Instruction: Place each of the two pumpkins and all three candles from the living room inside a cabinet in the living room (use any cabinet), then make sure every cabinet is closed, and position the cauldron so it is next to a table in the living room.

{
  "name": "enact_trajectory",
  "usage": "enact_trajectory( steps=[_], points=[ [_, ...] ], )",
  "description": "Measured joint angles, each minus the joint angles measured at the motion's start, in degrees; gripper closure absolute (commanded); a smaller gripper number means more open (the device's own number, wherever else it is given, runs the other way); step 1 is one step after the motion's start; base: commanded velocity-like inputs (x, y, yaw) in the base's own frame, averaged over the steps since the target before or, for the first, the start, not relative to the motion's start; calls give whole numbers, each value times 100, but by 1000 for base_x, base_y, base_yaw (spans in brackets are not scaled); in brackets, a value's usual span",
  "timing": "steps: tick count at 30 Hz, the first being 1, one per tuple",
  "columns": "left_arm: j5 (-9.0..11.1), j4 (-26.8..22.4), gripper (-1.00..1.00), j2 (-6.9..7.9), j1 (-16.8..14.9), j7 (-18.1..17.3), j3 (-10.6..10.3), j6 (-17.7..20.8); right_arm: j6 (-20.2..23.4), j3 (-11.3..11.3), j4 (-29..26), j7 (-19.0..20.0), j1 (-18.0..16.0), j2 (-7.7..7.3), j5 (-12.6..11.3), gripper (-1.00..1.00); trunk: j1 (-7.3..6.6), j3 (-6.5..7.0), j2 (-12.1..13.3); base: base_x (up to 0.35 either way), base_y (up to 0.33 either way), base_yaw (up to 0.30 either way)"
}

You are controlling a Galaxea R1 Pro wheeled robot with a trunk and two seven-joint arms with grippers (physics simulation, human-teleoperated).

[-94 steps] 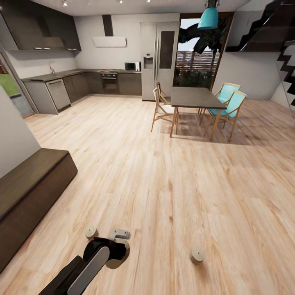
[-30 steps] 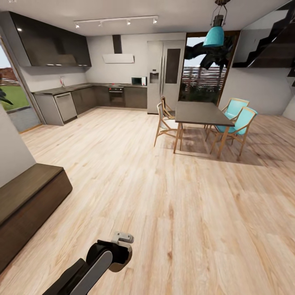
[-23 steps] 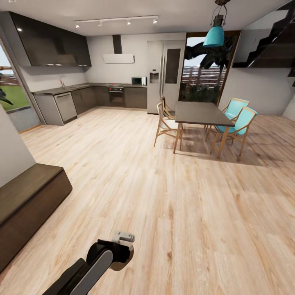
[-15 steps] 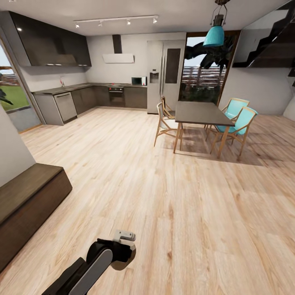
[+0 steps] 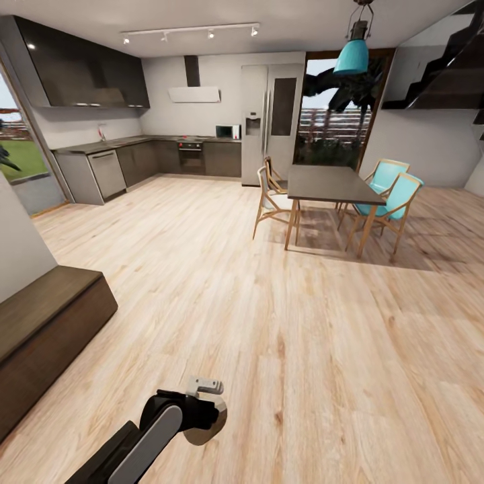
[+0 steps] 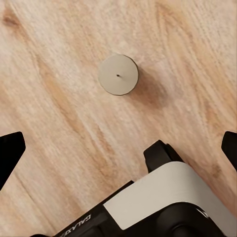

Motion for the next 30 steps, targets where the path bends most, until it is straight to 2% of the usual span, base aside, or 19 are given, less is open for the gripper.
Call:
enact_trajectory(
  steps=[2,6,10,15,30],
  points=[
    [8,2,100,0,0,-6,-6,-1,0,4,-1,2,0,0,5,-100,44,-36,-80,0,0,0],
    [140,-122,100,129,131,-43,123,157,-47,132,127,-126,-129,130,129,-100,44,-36,-80,0,0,0],
    [258,-247,100,259,246,-44,251,315,-50,132,255,-255,-259,259,254,-100,44,-36,-80,0,0,0],
    [361,-405,100,420,246,-44,414,490,-51,131,279,-415,-421,417,412,-100,44,-36,-80,0,0,0],
    [631,-814,100,904,246,-43,907,550,-57,128,279,-841,-909,417,910,-100,44,-36,-80,0,0,0]
  ],
)
